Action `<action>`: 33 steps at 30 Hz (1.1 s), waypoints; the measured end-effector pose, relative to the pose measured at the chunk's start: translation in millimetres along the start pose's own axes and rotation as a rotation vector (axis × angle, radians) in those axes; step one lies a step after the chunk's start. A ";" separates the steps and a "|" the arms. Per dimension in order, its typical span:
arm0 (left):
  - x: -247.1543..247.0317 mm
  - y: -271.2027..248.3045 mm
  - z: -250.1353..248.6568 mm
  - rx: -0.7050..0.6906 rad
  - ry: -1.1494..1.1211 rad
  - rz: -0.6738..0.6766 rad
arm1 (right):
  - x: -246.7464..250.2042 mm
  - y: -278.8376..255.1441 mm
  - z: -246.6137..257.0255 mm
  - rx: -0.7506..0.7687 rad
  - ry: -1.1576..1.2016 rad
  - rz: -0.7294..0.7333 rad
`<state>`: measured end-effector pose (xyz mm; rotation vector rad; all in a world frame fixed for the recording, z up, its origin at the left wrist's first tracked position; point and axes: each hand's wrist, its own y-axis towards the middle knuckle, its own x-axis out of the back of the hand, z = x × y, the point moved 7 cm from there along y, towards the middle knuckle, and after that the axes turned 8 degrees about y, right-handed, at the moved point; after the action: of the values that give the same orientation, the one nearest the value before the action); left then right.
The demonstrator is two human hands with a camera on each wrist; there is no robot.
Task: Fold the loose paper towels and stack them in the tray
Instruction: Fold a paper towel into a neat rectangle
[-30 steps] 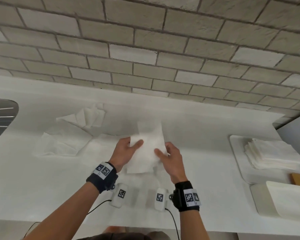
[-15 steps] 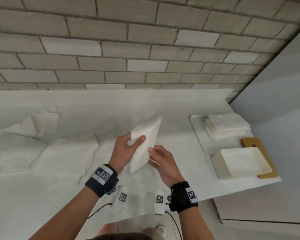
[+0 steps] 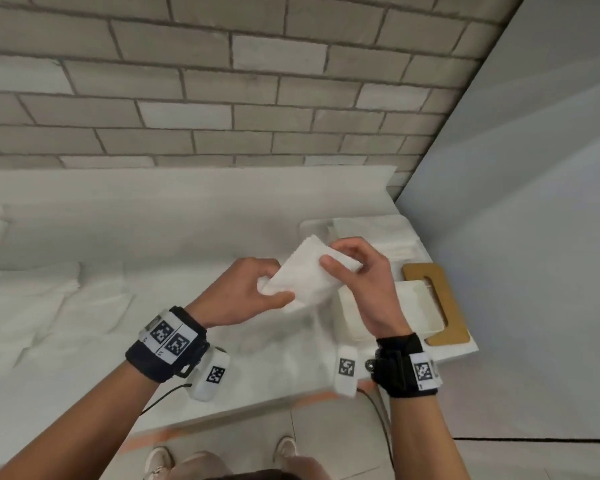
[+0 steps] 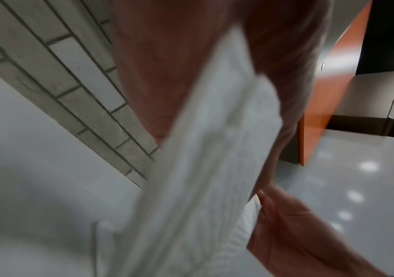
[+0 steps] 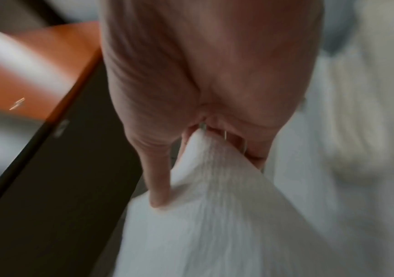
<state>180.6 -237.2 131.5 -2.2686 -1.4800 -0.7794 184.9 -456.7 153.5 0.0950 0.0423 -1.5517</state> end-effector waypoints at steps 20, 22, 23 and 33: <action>-23.6 27.4 -29.1 0.071 0.197 -0.008 | 197.0 -13.3 -93.9 -0.009 -0.783 -0.351; -30.7 30.8 -36.7 0.038 0.200 0.033 | 192.2 -11.5 -98.7 0.054 -0.832 -0.329; -34.5 33.6 -40.4 0.022 0.203 0.053 | 190.4 -10.3 -101.0 0.077 -0.869 -0.315; -72.3 53.7 -86.4 -0.171 0.307 0.273 | 98.5 -9.0 -25.3 0.008 -0.133 0.283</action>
<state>183.8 -358.9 158.6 -2.2775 -0.9759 -1.1414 178.6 -552.7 119.4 0.0030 -0.0796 -1.2721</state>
